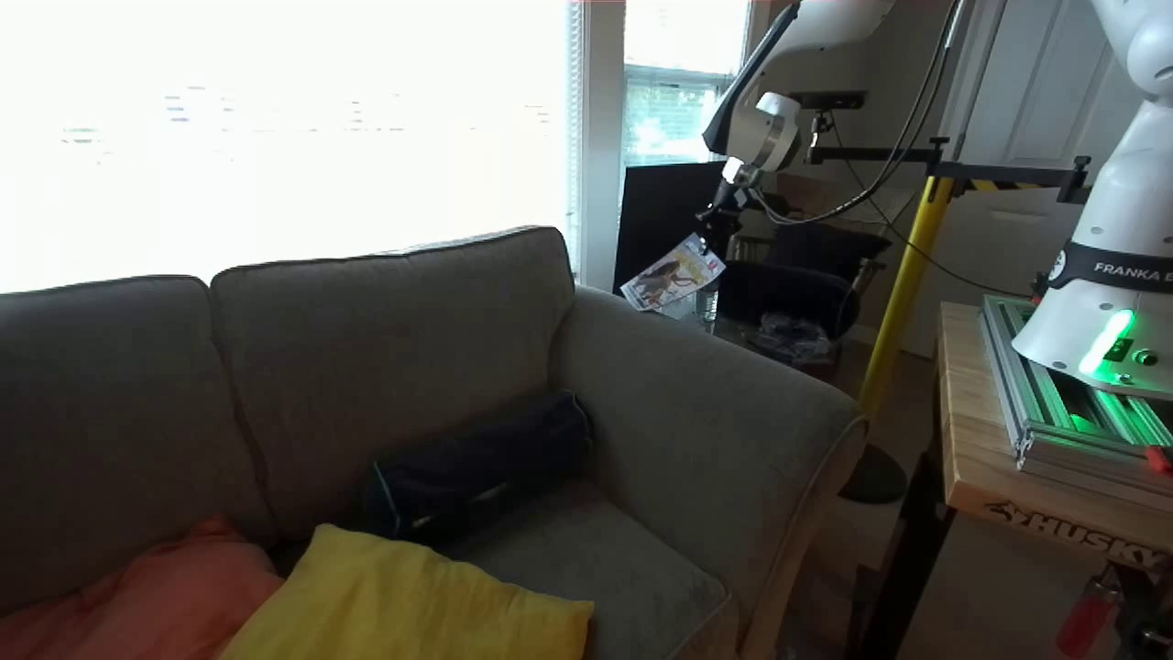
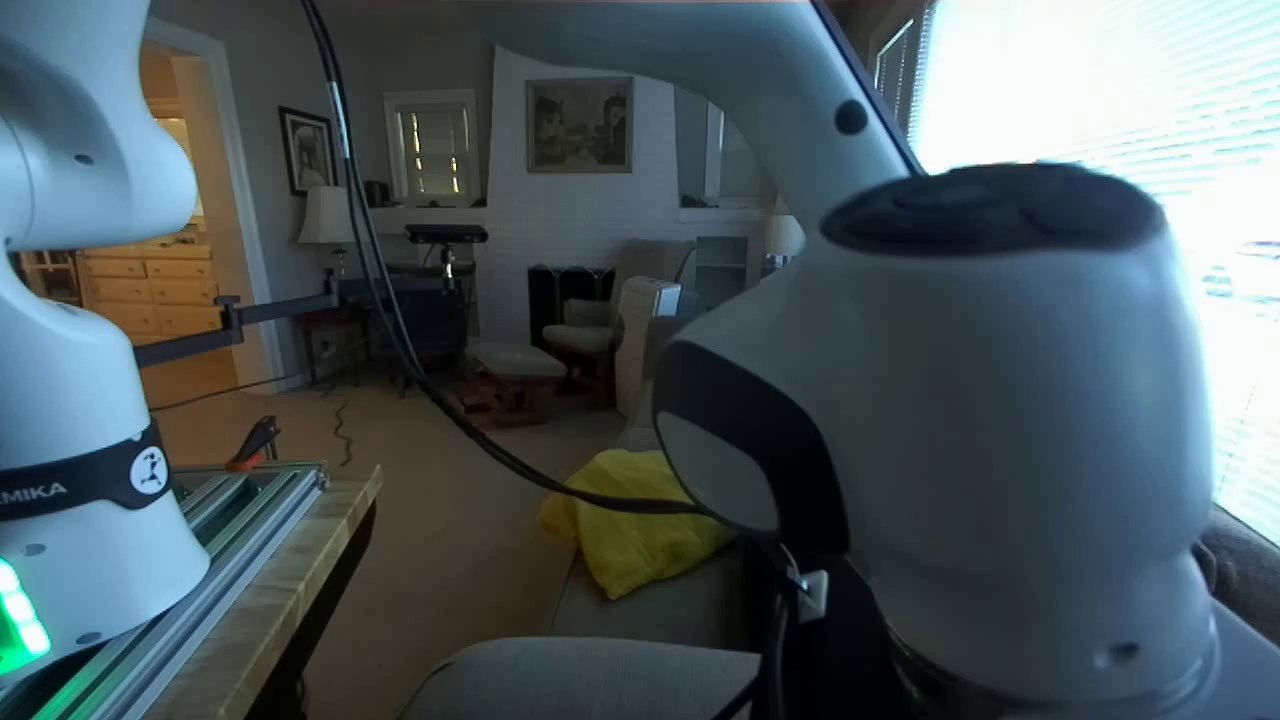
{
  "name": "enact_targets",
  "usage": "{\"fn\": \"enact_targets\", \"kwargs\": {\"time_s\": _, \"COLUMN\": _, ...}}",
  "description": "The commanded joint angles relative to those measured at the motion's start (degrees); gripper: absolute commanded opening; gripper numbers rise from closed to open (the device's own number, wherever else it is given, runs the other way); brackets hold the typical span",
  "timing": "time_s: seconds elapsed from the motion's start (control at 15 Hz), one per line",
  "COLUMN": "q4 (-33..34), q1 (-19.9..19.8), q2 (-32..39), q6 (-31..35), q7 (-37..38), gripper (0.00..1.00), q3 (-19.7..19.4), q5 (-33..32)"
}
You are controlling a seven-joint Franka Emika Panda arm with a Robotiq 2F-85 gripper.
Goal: Place the magazine from the right armrest on the table.
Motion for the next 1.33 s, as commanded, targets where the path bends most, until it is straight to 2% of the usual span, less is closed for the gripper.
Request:
{"fn": "enact_targets", "kwargs": {"time_s": 0.0, "q4": -14.02, "q1": 5.59, "q2": -11.02, "q6": 4.0, "q7": 12.22, "gripper": 0.01, "q3": -6.28, "q5": -6.11}}
{"fn": "enact_targets", "kwargs": {"time_s": 0.07, "q4": -16.14, "q1": 10.56, "q2": -12.67, "q6": 4.74, "q7": 13.37, "gripper": 0.01, "q3": -11.36, "q5": -3.47}}
{"fn": "enact_targets", "kwargs": {"time_s": 0.13, "q4": -18.67, "q1": 9.86, "q2": -14.05, "q6": 6.9, "q7": 19.46, "gripper": 0.01, "q3": -10.44, "q5": -6.36}}
{"fn": "enact_targets", "kwargs": {"time_s": 0.2, "q4": -20.58, "q1": 11.88, "q2": -14.95, "q6": 9.17, "q7": 22.83, "gripper": 0.01, "q3": -11.9, "q5": -6.19}}
{"fn": "enact_targets", "kwargs": {"time_s": 0.27, "q4": -22.09, "q1": 16.25, "q2": -15.18, "q6": 10.12, "q7": 25.21, "gripper": 0.01, "q3": -15.51, "q5": -3.82}}
{"fn": "enact_targets", "kwargs": {"time_s": 0.33, "q4": -23.43, "q1": 18.55, "q2": -15.53, "q6": 10.47, "q7": 29.27, "gripper": 0.01, "q3": -17.32, "q5": -3.83}}
{"fn": "enact_targets", "kwargs": {"time_s": 0.53, "q4": -25.25, "q1": 24.69, "q2": -13.8, "q6": 12.72, "q7": 39.23, "gripper": 0.01, "q3": -20.72, "q5": -1.1}}
{"fn": "enact_targets", "kwargs": {"time_s": 0.67, "q4": -25.95, "q1": 27.37, "q2": -12.67, "q6": 13.52, "q7": 45.37, "gripper": 0.01, "q3": -22.03, "q5": 0.32}}
{"fn": "enact_targets", "kwargs": {"time_s": 0.87, "q4": -25.52, "q1": 26.69, "q2": -11.67, "q6": 14.73, "q7": 51.11, "gripper": 0.01, "q3": -20.26, "q5": 4.5}}
{"fn": "enact_targets", "kwargs": {"time_s": 0.93, "q4": -25.76, "q1": 23.59, "q2": -11.84, "q6": 16.56, "q7": 55.52, "gripper": 0.01, "q3": -17.63, "q5": 1.93}}
{"fn": "enact_targets", "kwargs": {"time_s": 1.0, "q4": -25.41, "q1": 22.39, "q2": -11.98, "q6": 17.34, "q7": 56.86, "gripper": 0.01, "q3": -16.73, "q5": 2.77}}
{"fn": "enact_targets", "kwargs": {"time_s": 1.07, "q4": -24.6, "q1": 22.01, "q2": -11.24, "q6": 18.54, "q7": 55.91, "gripper": 0.01, "q3": -16.1, "q5": 6.65}}
{"fn": "enact_targets", "kwargs": {"time_s": 1.27, "q4": -22.6, "q1": 13.62, "q2": -12.24, "q6": 19.93, "q7": 55.82, "gripper": 0.01, "q3": -7.98, "q5": 9.81}}
